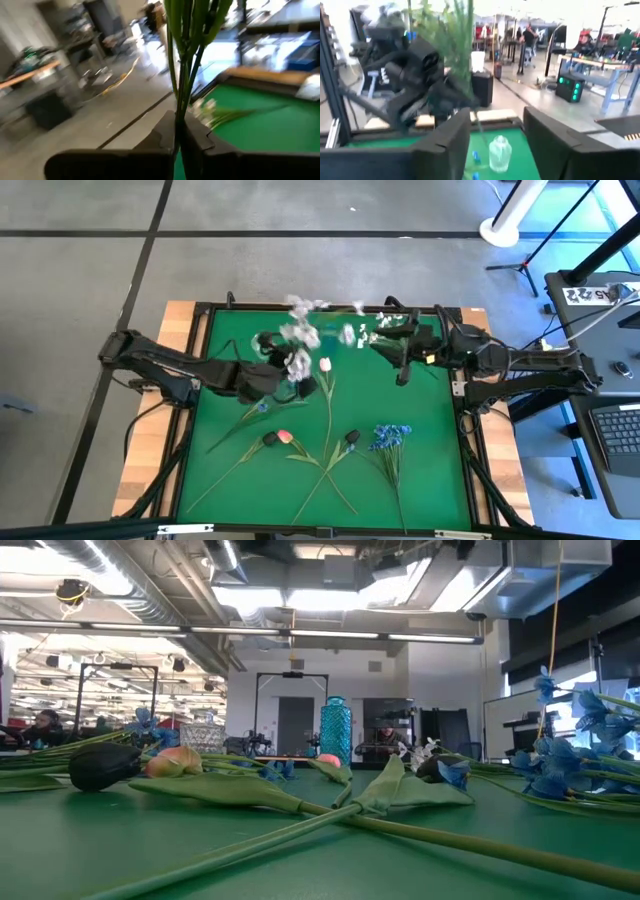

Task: Sort flowers into vase by color
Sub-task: Put the bottom white flowers into the transparent vase

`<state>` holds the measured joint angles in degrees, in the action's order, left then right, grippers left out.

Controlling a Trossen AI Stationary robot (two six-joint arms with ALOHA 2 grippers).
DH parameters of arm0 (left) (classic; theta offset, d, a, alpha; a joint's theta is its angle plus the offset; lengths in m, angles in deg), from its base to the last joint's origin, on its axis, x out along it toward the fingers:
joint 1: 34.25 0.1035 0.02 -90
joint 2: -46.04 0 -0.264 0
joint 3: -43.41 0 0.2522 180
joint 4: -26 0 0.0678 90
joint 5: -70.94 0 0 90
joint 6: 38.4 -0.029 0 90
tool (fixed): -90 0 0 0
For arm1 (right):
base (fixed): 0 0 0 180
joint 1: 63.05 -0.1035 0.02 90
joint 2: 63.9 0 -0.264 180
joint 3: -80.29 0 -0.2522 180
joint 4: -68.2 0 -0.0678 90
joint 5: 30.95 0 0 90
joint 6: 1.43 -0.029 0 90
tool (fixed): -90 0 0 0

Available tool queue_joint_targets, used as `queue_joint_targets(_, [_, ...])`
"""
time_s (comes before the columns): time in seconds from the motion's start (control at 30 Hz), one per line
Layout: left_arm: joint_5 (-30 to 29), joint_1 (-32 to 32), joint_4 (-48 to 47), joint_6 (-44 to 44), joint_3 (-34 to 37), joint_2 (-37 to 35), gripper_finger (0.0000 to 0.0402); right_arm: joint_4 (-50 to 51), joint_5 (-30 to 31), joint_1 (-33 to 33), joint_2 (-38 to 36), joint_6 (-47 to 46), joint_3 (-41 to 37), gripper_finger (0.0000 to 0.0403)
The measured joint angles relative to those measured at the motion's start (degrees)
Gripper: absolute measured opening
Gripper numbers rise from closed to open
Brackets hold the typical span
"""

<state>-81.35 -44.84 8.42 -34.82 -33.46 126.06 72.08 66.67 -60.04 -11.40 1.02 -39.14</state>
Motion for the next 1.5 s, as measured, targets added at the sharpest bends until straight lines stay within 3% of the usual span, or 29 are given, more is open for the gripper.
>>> queue_joint_targets(0.17, [-1.85,2.82,-18.25,11.83,0.07,-5.73,0.0003,6.16,-1.14,-0.02,-0.59,0.01,0.0,0.0221])
queue_joint_targets(0.3, [-3.24,6.56,-24.27,18.37,2.03,-9.02,0.0002,8.44,-1.17,-0.02,0.4,-0.36,0.0,0.0221])
queue_joint_targets(0.5, [-3.12,8.69,-13.86,20.18,16.68,-15.31,0.0002,8.82,-0.9,-0.02,1.02,-0.35,0.0,0.0213])
queue_joint_targets(0.67, [-2.42,10.43,4.85,17.83,30.49,-21.68,0.0002,10.53,-0.68,0.0,1.02,0.49,0.0,0.0211])
queue_joint_targets(0.8, [-0.7,12.62,16.92,16.3,37.57,-23.85,0.0002,10.57,-0.68,-0.02,1.02,0.84,0.0,0.0211])
queue_joint_targets(1.2, [3.59,18.07,19.31,15.59,41.2,-23.78,0.0007,11.89,-0.69,-0.02,1.05,0.77,0.0,0.0211])
queue_joint_targets(1.5, [5.88,19.07,17.97,15.36,41.2,-23.76,0.0106,12.45,-0.7,-0.02,1.05,0.77,0.0,0.0211])
